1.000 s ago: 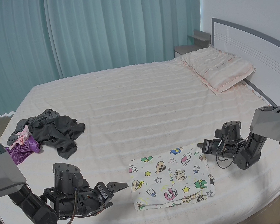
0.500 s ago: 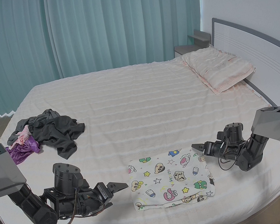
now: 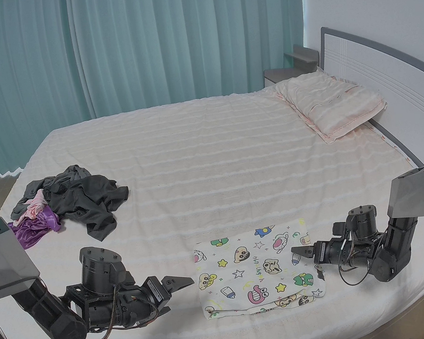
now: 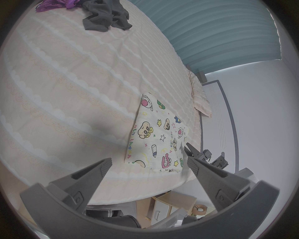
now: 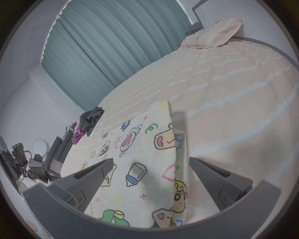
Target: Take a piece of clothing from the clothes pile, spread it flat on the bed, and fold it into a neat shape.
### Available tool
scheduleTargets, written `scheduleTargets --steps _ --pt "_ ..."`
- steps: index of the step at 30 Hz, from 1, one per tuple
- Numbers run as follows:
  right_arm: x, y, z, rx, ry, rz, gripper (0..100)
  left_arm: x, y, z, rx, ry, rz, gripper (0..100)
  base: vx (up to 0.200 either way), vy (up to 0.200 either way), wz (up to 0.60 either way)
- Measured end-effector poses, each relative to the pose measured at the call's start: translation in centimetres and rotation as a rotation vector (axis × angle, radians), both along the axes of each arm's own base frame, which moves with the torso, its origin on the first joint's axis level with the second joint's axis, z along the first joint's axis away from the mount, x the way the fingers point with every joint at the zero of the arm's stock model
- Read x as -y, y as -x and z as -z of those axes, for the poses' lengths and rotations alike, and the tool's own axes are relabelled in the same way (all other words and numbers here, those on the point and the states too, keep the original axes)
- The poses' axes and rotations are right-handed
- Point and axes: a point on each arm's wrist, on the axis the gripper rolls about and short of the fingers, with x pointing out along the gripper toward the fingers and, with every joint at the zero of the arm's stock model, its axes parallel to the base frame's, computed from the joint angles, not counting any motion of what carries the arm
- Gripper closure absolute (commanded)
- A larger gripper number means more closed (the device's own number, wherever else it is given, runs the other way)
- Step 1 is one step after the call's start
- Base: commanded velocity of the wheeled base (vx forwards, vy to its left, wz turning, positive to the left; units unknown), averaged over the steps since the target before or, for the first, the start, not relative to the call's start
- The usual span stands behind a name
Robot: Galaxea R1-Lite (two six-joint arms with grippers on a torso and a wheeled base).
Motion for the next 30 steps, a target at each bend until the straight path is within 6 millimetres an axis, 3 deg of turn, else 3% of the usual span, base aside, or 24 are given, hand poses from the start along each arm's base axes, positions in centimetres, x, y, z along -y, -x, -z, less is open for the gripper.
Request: scheduleTargets --steps 8,9,30 --pt "-0.1 0.5 0.6 -0.012 0.029 -0.024 0 0.0 0.0 0.0 0.001 0.001 0.0 0 0.0 0.0 0.0" --pt "-0.1 0.6 0.7 -0.014 0.031 -0.025 100 0.0 0.0 0.0 0.0 0.001 -0.001 0 0.0 0.0 0.0" --pt "1.9 2.0 1.1 -0.032 0.13 -0.042 100 0.0 0.0 0.0 0.0 0.0 0.0 0 0.0 0.0 0.0"
